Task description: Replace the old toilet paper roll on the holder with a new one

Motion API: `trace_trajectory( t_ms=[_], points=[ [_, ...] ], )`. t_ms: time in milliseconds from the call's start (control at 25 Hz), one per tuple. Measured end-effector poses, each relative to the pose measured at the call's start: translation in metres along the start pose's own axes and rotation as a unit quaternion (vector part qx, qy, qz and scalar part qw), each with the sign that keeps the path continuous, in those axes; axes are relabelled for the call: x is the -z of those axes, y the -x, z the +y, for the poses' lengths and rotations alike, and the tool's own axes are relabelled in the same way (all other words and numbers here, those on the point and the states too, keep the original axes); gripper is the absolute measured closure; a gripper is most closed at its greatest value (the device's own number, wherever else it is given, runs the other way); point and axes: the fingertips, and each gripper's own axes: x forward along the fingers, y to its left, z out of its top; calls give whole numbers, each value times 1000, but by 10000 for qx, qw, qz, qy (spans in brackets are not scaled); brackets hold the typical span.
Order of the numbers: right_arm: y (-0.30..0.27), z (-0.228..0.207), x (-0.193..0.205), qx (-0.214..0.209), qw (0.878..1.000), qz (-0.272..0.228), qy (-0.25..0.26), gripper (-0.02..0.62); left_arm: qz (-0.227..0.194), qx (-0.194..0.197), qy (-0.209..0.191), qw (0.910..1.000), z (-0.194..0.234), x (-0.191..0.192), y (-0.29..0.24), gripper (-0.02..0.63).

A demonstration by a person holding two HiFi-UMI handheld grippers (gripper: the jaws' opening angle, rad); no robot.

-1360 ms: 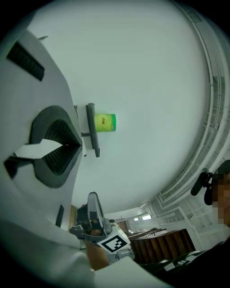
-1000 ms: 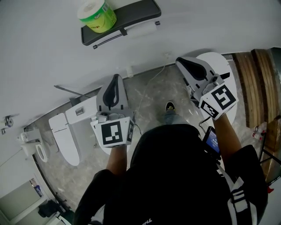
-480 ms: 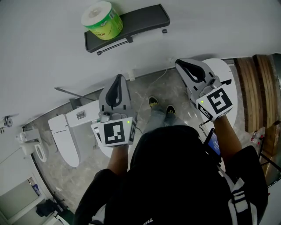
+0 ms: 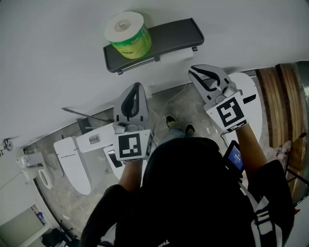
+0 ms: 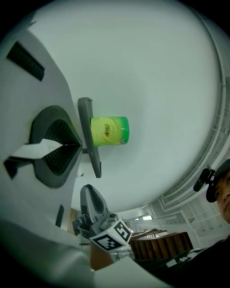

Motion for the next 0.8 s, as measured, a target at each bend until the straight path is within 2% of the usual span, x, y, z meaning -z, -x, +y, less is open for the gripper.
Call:
trace_trajectory(
  t_ms=[200, 240, 320, 400, 560, 800],
  points=[
    [-33, 7, 3, 105, 9965, 496, 672, 562, -21, 192, 93, 9998, 16, 8, -10, 584],
    [-37, 8, 4, 110, 9953, 574, 776, 543, -14, 210, 85, 9997, 20, 11, -11, 584],
    [-45, 11, 7, 74, 9921, 758, 992, 442, -37, 247, 91, 9996, 28, 15, -13, 584],
    [-51, 13, 9, 75, 9866, 952, 1323, 431, -100, 300, 160, 9994, 31, 14, -14, 584],
    [-69, 10, 20, 161, 9648, 1412, 2211, 413, -146, 385, 154, 9990, 38, 18, -14, 584],
    [-101, 6, 33, 314, 9293, 1817, 3201, 391, -167, 312, 230, 9991, 48, 20, -13, 584]
  ],
)
